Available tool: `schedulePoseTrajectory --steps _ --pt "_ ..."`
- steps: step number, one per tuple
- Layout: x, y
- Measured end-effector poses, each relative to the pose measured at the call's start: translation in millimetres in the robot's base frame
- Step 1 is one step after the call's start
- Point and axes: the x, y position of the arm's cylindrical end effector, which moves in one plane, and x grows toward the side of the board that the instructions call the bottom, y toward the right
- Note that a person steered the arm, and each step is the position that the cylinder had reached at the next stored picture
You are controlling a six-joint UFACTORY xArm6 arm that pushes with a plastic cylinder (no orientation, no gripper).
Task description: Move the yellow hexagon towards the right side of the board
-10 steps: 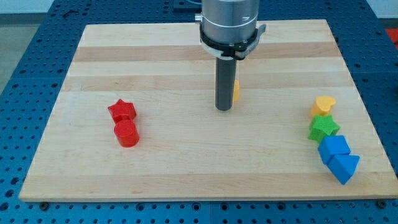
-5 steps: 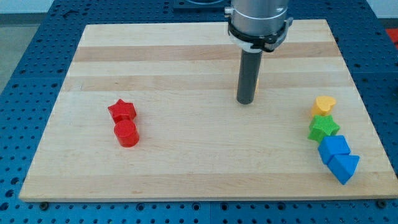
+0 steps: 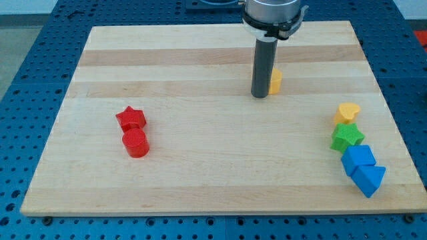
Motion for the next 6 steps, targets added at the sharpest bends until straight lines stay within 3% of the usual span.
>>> schedulePoseTrajectory --steps 2,3,4,6 --pt "-49.0 -14.9" --pt "-49.8 -10.9" --pt "-21.2 13.6" --pt "-21.2 15.9"
